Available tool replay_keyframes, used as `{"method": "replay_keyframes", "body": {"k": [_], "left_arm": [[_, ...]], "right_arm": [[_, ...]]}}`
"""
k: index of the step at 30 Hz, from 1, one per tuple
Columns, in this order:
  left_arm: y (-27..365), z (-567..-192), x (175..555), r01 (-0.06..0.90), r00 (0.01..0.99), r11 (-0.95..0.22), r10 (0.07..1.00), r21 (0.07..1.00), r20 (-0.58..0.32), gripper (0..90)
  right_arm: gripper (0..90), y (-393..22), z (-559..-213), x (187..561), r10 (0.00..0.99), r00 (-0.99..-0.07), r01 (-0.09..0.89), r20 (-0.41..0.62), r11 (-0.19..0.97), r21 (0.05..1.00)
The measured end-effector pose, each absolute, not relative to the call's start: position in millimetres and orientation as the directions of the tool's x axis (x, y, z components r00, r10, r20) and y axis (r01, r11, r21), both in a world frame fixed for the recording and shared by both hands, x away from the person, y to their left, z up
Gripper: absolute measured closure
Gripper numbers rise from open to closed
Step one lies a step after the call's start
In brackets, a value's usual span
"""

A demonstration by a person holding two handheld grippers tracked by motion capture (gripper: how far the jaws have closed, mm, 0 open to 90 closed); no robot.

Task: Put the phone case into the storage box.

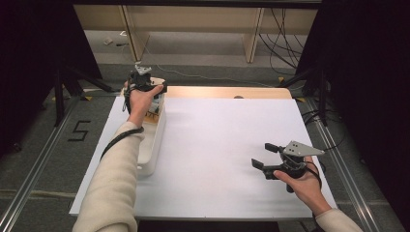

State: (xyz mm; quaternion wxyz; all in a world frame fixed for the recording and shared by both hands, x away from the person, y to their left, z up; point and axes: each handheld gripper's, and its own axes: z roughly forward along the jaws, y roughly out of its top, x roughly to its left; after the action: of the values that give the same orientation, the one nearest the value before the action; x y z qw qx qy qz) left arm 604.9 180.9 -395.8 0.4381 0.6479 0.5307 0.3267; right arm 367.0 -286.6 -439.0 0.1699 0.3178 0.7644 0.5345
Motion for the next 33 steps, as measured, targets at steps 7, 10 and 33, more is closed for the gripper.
{"method": "replay_keyframes", "body": {"k": [7,10,33], "left_arm": [[181.2,-396.8,605.0,0.406,0.223,-0.053,0.974,0.913,-0.043,10.8],[181.4,-397.8,605.3,0.407,0.221,-0.049,0.974,0.912,-0.046,10.8],[182.5,-401.2,605.7,0.416,0.217,-0.039,0.975,0.909,-0.057,10.8]], "right_arm": [[16.8,-286.6,-439.0,367.0,0.668,-0.740,0.305,0.080,0.227,0.925],[16.8,-286.6,-439.0,366.9,0.667,-0.740,0.304,0.080,0.227,0.925],[16.9,-286.5,-438.5,366.7,0.665,-0.743,0.300,0.077,0.228,0.926]]}}
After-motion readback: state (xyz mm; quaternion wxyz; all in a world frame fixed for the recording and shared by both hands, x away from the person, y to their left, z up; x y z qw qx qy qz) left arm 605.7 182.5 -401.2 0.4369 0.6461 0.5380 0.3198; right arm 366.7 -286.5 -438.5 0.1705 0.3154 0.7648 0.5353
